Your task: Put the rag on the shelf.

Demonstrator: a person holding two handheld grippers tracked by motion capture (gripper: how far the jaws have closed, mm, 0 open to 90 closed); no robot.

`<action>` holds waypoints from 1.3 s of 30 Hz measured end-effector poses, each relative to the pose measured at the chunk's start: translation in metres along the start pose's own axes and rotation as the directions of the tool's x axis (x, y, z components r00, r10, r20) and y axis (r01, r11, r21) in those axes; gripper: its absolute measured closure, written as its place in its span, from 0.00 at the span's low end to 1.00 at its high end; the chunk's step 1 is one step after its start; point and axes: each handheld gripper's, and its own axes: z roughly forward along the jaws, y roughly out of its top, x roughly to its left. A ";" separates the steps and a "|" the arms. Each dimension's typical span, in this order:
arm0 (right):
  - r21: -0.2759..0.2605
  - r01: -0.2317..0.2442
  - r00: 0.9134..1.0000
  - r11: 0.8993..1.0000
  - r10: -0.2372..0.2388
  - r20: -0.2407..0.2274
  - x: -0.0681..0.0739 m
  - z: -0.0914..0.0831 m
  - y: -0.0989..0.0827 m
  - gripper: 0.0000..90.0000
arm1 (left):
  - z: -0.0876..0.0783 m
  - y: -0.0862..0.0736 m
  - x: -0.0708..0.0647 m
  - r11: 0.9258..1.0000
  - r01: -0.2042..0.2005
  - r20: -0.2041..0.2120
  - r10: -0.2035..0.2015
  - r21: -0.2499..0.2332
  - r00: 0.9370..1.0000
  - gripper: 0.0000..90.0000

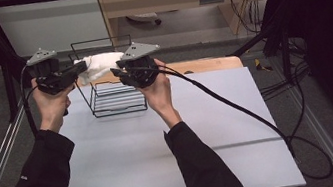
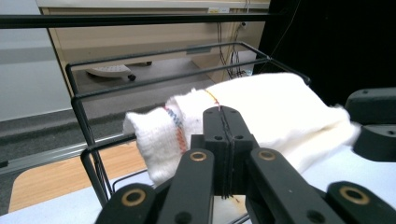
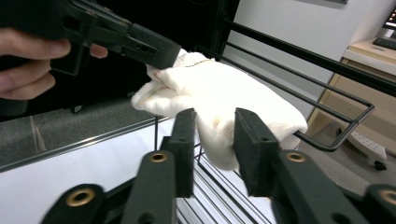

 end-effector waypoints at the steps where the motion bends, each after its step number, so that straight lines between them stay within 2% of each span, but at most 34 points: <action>1: -0.005 -0.003 1.000 1.000 0.003 -0.008 0.000 -0.001 0.001 0.72 | 0.000 -0.002 0.000 1.000 -0.003 0.001 0.003 0.004 1.000 0.99; 4: -0.030 -0.007 1.000 1.000 0.007 -0.013 0.000 -0.005 0.004 0.70 | 0.002 -0.007 0.000 1.000 -0.002 0.004 0.002 0.006 1.000 0.99; 5: -0.033 -0.022 1.000 0.999 0.021 -0.016 -0.001 -0.006 0.005 0.74 | 0.003 -0.009 0.000 1.000 -0.003 0.003 0.003 0.006 1.000 0.99; 7: -0.010 -0.049 0.999 0.999 0.049 -0.017 -0.002 -0.005 0.005 0.83 | 0.003 -0.013 0.001 1.000 0.000 0.007 0.000 0.005 1.000 0.99; 10: 0.029 -0.062 0.998 0.998 0.063 -0.020 -0.002 0.001 0.001 0.93 | 0.004 -0.017 0.002 1.000 -0.010 0.005 0.010 0.006 1.000 0.99; 14: 0.076 -0.082 0.997 0.994 0.083 -0.008 -0.001 0.014 -0.007 0.98 | 0.006 -0.022 0.004 1.000 -0.007 0.002 0.007 0.006 1.000 0.99; 20: 0.110 -0.102 0.995 0.989 0.100 0.026 -0.005 0.029 -0.015 0.98 | 0.013 -0.028 0.007 1.000 -0.008 -0.014 0.008 0.018 1.000 0.99; 24: 0.117 -0.100 0.994 0.988 0.096 0.045 -0.008 0.037 -0.019 0.97 | 0.019 -0.030 0.009 1.000 -0.004 -0.018 0.004 0.024 1.000 0.99; 29: 0.106 -0.099 0.995 0.989 0.095 0.044 -0.007 0.038 -0.020 0.92 | 0.019 -0.030 0.008 1.000 -0.005 -0.022 0.005 0.018 1.000 0.99; 33: 0.087 -0.091 0.996 0.992 0.088 0.032 -0.005 0.033 -0.018 0.87 | 0.014 -0.031 0.007 1.000 -0.014 -0.018 0.014 0.011 1.000 0.99; 39: 0.059 -0.088 0.996 0.994 0.087 0.014 -0.002 0.017 -0.009 0.70 | -0.002 -0.032 0.004 0.999 -0.040 -0.016 0.041 0.009 0.999 0.93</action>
